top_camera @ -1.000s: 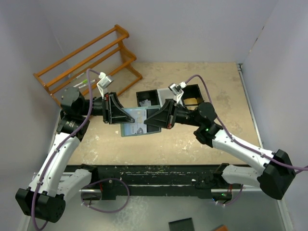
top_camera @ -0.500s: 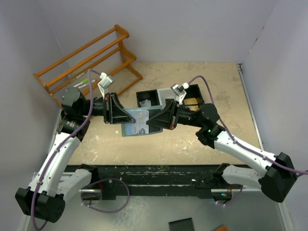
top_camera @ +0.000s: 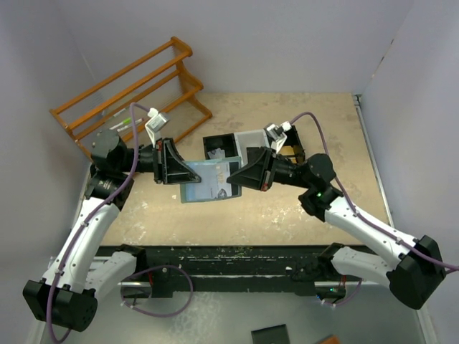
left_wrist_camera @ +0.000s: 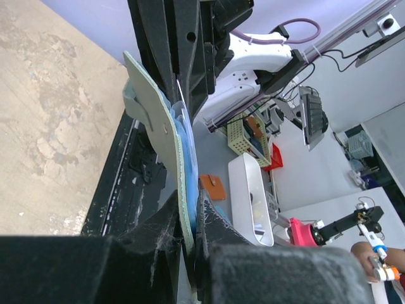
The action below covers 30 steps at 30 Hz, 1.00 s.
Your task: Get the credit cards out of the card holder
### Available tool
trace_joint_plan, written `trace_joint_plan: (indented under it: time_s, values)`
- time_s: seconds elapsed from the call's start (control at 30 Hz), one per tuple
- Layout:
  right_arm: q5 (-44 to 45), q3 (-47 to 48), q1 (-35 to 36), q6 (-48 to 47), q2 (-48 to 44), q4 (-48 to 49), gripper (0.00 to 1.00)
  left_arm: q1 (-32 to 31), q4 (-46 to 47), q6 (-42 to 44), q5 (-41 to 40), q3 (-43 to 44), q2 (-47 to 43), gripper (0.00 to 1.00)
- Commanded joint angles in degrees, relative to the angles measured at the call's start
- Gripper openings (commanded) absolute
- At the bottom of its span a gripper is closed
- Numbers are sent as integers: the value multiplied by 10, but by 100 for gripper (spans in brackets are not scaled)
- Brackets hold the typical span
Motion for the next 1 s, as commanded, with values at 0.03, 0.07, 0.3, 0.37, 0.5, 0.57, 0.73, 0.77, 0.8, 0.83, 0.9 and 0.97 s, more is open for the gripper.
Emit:
trace_joint_plan:
  time_s: [0.03, 0.07, 0.3, 0.37, 0.5, 0.57, 0.73, 0.77, 0.8, 0.83, 0.9, 0.97]
  values:
    - [-29, -15, -57, 11, -26, -13, 0, 0, -80, 99, -1, 44, -5, 0]
    - [-36, -19, -68, 13, -30, -13, 0, 0, -116, 137, -10, 58, -1, 0]
    - [-86, -34, -141, -1, -48, -62, 0, 2, -309, 310, -121, 122, 21, 0]
    - [-97, -39, -157, -2, -50, -66, 0, 3, -329, 329, -155, 128, 21, 0]
    - [-109, -42, -174, -5, -47, -72, 0, 3, -361, 366, -224, 141, 24, 0]
    - [-112, -41, -182, -11, -42, -75, 0, 3, -388, 395, -278, 150, 29, 0]
    - [-96, 0, -204, -99, 1, -189, 0, 3, -439, 454, -363, 163, 35, 0]
    - [-90, 11, -205, -117, 17, -205, 0, 3, -445, 462, -364, 164, 34, 0]
    - [-82, 23, -206, -135, 33, -222, 0, 3, -452, 469, -361, 167, 33, 0]
    - [-67, 46, -206, -159, 57, -244, 0, 3, -462, 478, -353, 169, 30, 0]
    - [-48, 79, -206, -199, 108, -273, 0, 3, -472, 487, -336, 175, 25, 0]
    - [-41, 113, -206, -222, 159, -292, 0, 3, -480, 492, -314, 178, 21, 0]
